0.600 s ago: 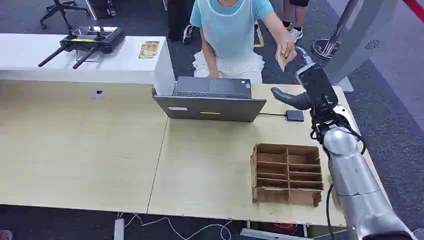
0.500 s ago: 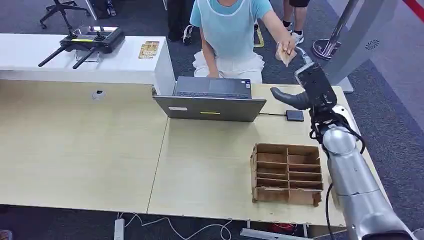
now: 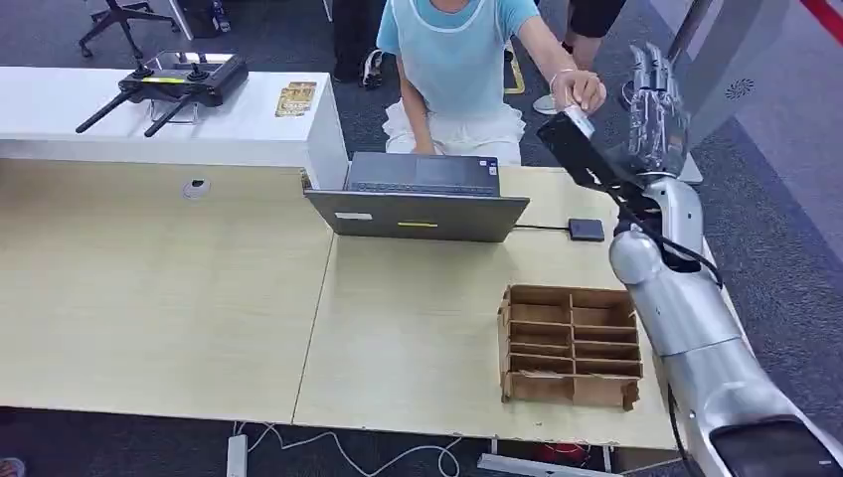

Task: Pass the card to the sensor for recognition and then transmit it.

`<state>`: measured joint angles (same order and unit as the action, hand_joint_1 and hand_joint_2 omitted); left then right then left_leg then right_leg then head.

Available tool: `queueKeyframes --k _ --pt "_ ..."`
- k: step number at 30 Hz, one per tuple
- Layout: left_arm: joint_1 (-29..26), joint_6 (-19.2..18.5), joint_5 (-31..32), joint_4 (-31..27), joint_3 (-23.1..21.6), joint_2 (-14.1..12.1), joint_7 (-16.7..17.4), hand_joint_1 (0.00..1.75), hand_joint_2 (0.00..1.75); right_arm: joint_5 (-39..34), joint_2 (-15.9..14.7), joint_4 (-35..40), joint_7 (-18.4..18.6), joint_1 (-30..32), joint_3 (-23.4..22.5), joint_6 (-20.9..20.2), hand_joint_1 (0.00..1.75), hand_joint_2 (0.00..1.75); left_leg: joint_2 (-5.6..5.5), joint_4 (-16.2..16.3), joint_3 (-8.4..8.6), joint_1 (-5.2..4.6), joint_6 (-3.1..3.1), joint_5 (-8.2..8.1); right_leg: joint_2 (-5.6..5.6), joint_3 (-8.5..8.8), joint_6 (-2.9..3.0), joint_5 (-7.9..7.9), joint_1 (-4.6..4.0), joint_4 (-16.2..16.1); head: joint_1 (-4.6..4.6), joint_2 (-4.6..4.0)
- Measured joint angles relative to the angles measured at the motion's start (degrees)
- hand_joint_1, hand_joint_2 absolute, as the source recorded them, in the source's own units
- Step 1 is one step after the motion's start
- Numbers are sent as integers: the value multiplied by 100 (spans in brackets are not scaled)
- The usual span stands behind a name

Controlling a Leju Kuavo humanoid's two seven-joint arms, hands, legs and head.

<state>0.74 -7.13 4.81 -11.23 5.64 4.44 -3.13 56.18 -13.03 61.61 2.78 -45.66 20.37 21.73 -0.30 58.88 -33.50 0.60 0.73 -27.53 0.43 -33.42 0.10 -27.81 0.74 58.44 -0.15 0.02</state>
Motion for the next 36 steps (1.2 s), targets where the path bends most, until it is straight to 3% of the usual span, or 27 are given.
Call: queueKeyframes --k 3,9,24,25,26,27,36 --pt "41 0 50 0 -30 4 50 0 0 453 54 -429 83 -156 59 209 0 175 -2 0 0 0 0 0 2 0 0 0 0 0 0 0" --pt "61 0 74 0 -79 13 96 0 0 867 94 -980 181 -335 124 244 0 175 -2 0 0 0 0 0 2 0 0 0 0 0 0 -2" --pt "67 2 90 -2 -85 26 98 0 0 1105 96 -1588 304 -428 151 245 0 175 -2 0 0 0 0 0 1 -1 0 0 0 0 0 0" --pt "68 9 92 0 -85 26 98 0 0 1114 96 -1604 308 -428 151 247 9 175 -2 0 0 0 0 0 1 -1 0 0 0 0 0 0" --pt "68 11 94 0 -85 26 101 0 0 1127 96 -1625 321 -429 148 251 148 175 -2 0 0 0 1 0 1 -1 0 0 0 0 0 0" --pt "68 11 96 0 -85 26 103 0 0 1134 96 -1639 323 -428 149 251 175 175 -2 0 0 0 1 0 1 -1 0 0 0 0 2 -2" --pt "67 48 101 0 -85 28 105 0 0 1138 96 -1693 339 -427 148 253 175 175 -2 0 0 0 1 0 1 -1 0 0 0 0 0 0"
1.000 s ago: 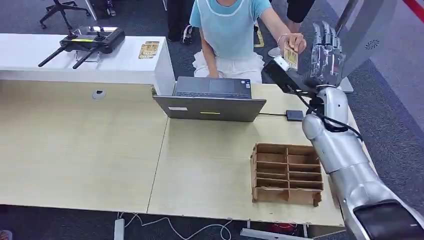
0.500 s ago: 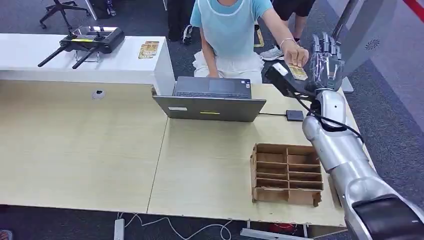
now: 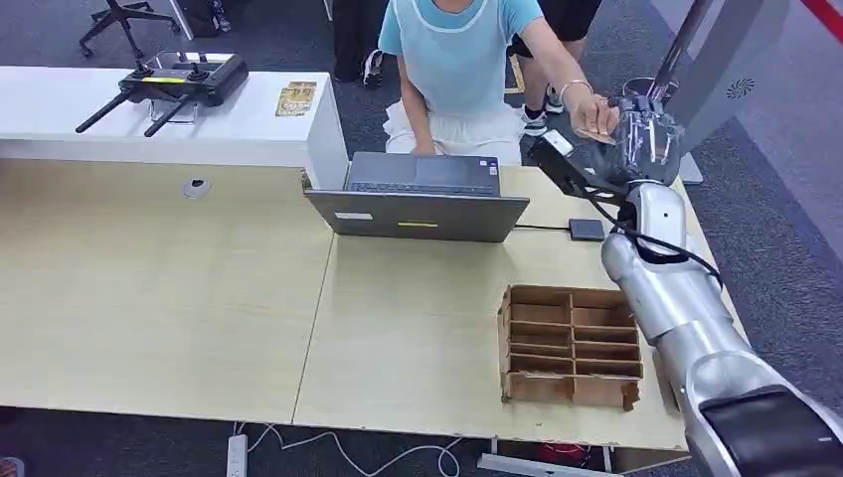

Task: Pass the card to the sensor for recognition and then transmit it.

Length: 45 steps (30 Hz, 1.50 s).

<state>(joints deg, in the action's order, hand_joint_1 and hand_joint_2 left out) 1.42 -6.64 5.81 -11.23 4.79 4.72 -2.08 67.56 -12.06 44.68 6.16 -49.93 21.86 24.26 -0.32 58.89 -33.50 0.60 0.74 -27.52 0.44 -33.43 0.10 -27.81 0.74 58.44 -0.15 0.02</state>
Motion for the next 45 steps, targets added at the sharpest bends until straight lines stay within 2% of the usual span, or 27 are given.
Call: queueKeyframes --k 23,31,45 --pt "0 2 33 0 2 20 0 0 0 -48 0 0 -44 3 -57 55 175 175 1 0 1 0 0 0 0 0 0 0 0 0 0 -2" --pt "-19 13 -20 0 2 24 -46 0 0 -898 0 208 -330 121 -485 105 175 175 1 0 0 0 0 0 -1 -1 0 0 0 -1 0 -2" --pt "-26 13 -28 0 2 24 -48 0 0 -942 -2 348 -376 164 -730 94 175 175 2 0 1 0 2 1 -2 -1 0 0 0 0 0 -2"
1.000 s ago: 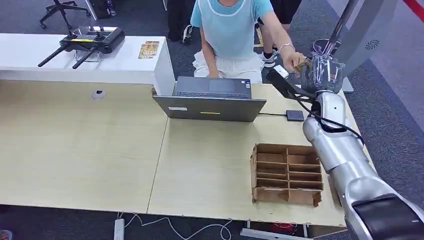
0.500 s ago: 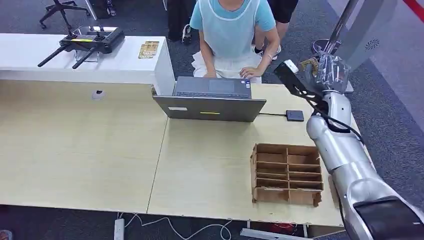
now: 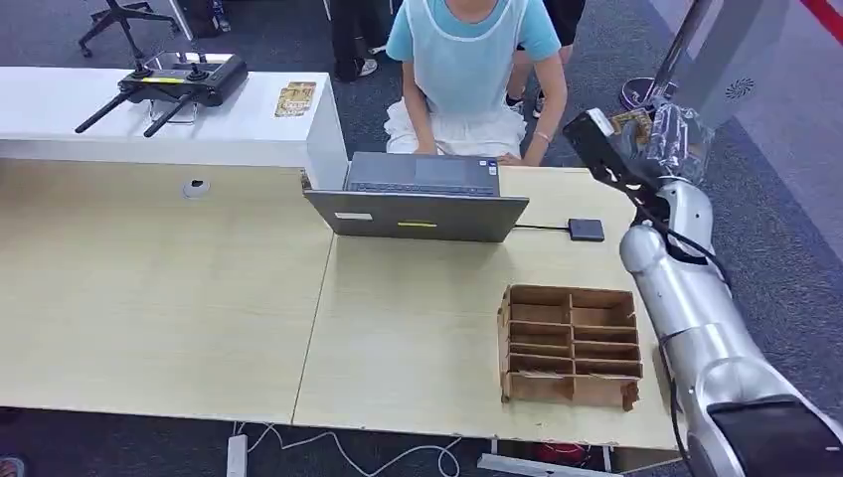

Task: Pass the card to the sensor for recognition and then transmit it.

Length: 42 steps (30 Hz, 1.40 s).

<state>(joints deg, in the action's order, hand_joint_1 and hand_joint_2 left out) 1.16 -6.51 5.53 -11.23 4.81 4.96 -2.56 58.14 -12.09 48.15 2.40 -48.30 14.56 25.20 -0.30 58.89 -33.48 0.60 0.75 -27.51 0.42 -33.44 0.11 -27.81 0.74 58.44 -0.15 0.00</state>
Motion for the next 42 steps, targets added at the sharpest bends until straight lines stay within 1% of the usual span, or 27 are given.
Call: queueKeyframes --k 5,6,8,12,16,17,18,19,20,21,22,24,28,31,35,40,42 --pt "0 0 0 0 0 0 0 0 0 -22 0 4 -2 4 -2 -6 175 175 0 0 0 0 0 0 0 0 0 0 0 0 0 0" --pt "0 0 -9 0 0 0 0 0 0 -128 0 4 -9 4 -11 -56 175 175 0 0 0 0 0 0 0 0 0 0 0 0 0 2" --pt "-1 9 -33 0 2 0 -7 0 0 -584 0 24 -81 4 -94 -362 175 175 0 0 0 0 0 0 0 0 0 0 0 0 0 0" --pt "-24 50 -92 0 15 -4 -33 0 0 -1899 -46 74 -398 2 -418 -1181 175 175 -2 0 0 0 0 0 2 0 0 0 0 -1 0 2" --pt "-65 52 -164 0 61 -11 -66 0 0 -3260 -142 166 -693 5 -846 -2082 175 175 -2 1 -1 -1 0 0 2 0 0 0 1 -2 -2 2" --pt "-73 52 -188 0 74 -11 -66 0 0 -3690 -170 184 -736 9 -957 -2395 175 175 -2 1 0 -1 0 -1 2 0 0 0 1 -2 0 2" --pt "-80 55 -214 0 96 -13 -70 0 0 -4238 -199 190 -765 14 -1069 -2850 175 175 -2 4 3 -1 0 -1 0 -4 0 0 1 -5 -2 0" --pt "-85 57 -251 0 126 -17 -79 0 0 -5048 -277 194 -802 50 -1230 -3504 175 175 -2 4 2 -1 -1 -1 1 -5 0 0 1 -5 -6 2" --pt "-87 57 -269 0 160 -24 -83 0 0 -5832 -403 241 -857 151 -1375 -4054 175 175 -22 4 -1 0 -1 -1 19 1 -2 -2 0 -6 0 2" --pt "-93 57 -286 0 175 -26 -89 0 0 -6310 -528 284 -902 227 -1488 -4329 175 175 -43 5 -4 0 -2 -1 39 4 -4 -4 1 -6 0 0" --pt "-104 59 -297 0 192 -28 -98 0 0 -6635 -637 308 -938 304 -1592 -4484 175 175 -53 4 -9 0 -2 -1 51 7 -4 -5 1 -5 2 2" --pt "-137 72 -308 0 223 -46 -103 0 0 -7105 -850 395 -962 476 -1764 -4616 175 175 -48 4 -10 -1 -3 -3 43 6 -4 -5 1 -5 0 0" --pt "-131 107 -308 0 258 -57 -131 0 0 -7579 -1127 605 -970 805 -1871 -4691 175 175 -28 4 -6 -2 -3 -5 23 1 -4 -4 2 -6 -2 0" --pt "-132 116 -313 0 291 -57 -160 0 0 -7827 -1320 778 -986 1054 -1908 -4701 175 175 -34 4 -2 -1 -3 -5 28 2 -3 -6 1 -7 -2 2" --pt "-163 157 -339 0 339 -55 -168 0 0 -8173 -1696 1014 -1014 1537 -2042 -4776 175 175 -42 4 -7 -1 -3 -5 38 4 -2 -7 1 -7 -2 0" --pt "-174 175 -389 0 365 -55 -168 0 0 -8454 -2124 1283 -1021 2308 -2373 -4911 175 175 -43 4 -11 -1 -7 -9 40 3 -4 -11 1 -9 0 2" --pt "-188 184 -402 0 391 -55 -166 0 0 -8505 -2216 1366 -1021 2613 -2523 -4922 175 175 -41 3 -12 -1 -7 -9 38 2 -4 -11 1 -9 -2 0"
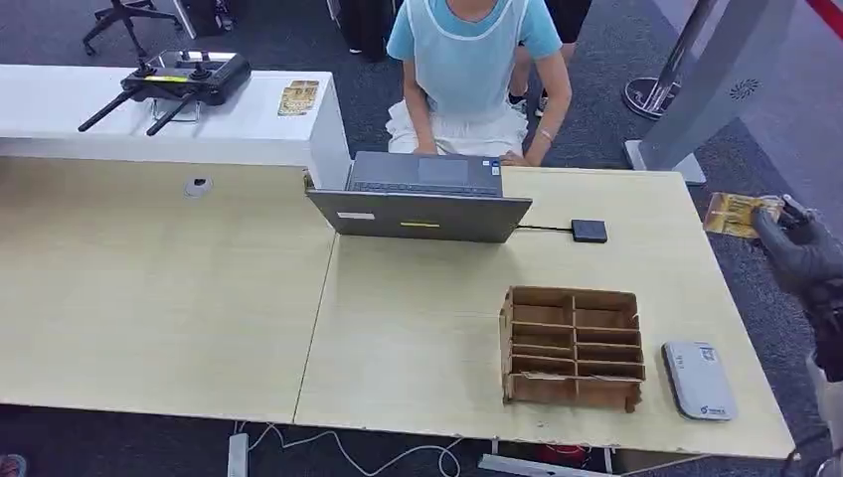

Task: Pass the card to the sensor for recognition and then transmit it.

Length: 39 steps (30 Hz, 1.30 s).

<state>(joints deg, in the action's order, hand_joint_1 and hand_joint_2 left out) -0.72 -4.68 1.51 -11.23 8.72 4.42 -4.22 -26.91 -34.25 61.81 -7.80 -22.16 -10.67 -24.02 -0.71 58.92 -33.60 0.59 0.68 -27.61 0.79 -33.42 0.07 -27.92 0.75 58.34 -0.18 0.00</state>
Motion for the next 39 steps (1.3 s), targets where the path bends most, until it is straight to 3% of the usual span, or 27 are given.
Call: queueKeyframes --k 6,14,25,39 --pt "1 15 2 0 50 0 4 0 0 107 -133 212 68 768 -321 4 175 175 5 -1 3 0 0 -1 -4 -1 0 0 0 1 0 0" --pt "1 28 15 0 52 0 37 0 0 363 -148 271 94 1267 -481 125 175 175 5 -1 4 0 0 0 -6 0 1 0 0 3 0 2" --pt "1 31 2 0 90 0 68 0 0 955 -146 177 181 1540 -531 424 175 175 6 -1 4 -1 0 0 -8 -1 1 0 1 1 2 2" --pt "2 24 61 0 96 -2 105 0 0 1427 -89 -210 177 1556 -496 525 175 175 7 -1 3 0 0 0 -9 -1 1 0 1 2 0 0"
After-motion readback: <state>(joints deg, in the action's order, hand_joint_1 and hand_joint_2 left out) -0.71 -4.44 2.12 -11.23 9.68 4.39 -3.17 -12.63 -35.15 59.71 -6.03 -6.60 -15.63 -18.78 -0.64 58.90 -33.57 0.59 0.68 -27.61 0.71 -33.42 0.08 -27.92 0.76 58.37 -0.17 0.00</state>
